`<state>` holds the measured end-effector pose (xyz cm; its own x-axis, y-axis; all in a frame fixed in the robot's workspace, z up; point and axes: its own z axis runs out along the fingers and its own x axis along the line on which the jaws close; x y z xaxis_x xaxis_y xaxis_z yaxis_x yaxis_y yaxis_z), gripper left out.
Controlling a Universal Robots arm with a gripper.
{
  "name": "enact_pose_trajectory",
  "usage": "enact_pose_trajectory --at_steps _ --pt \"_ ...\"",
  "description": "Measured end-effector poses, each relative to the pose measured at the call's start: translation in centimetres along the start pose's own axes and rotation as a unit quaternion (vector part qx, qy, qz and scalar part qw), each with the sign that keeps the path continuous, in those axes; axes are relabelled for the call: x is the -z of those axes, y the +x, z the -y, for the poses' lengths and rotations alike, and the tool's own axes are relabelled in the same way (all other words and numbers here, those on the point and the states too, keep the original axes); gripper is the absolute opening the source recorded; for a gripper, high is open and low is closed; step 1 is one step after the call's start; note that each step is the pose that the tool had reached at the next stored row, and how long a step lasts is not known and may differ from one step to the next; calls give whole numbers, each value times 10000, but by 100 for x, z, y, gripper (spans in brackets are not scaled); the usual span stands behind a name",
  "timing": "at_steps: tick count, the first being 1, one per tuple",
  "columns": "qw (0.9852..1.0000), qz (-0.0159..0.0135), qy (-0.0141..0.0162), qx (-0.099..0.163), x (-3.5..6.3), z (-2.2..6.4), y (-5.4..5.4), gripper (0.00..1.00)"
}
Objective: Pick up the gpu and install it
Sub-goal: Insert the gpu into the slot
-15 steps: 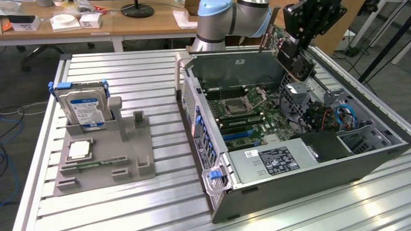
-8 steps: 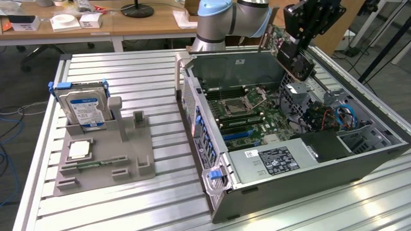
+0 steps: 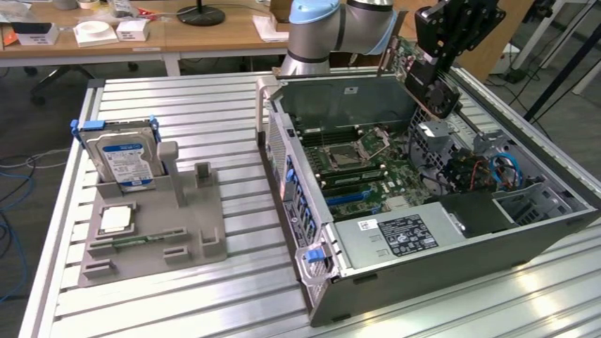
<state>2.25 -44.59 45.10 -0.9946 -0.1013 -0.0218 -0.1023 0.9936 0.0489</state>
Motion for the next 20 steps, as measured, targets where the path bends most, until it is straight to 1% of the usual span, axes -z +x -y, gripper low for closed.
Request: enact_pose_trajectory --at_steps 20 --pt "9998 -10 -4 212 0 0 0 26"
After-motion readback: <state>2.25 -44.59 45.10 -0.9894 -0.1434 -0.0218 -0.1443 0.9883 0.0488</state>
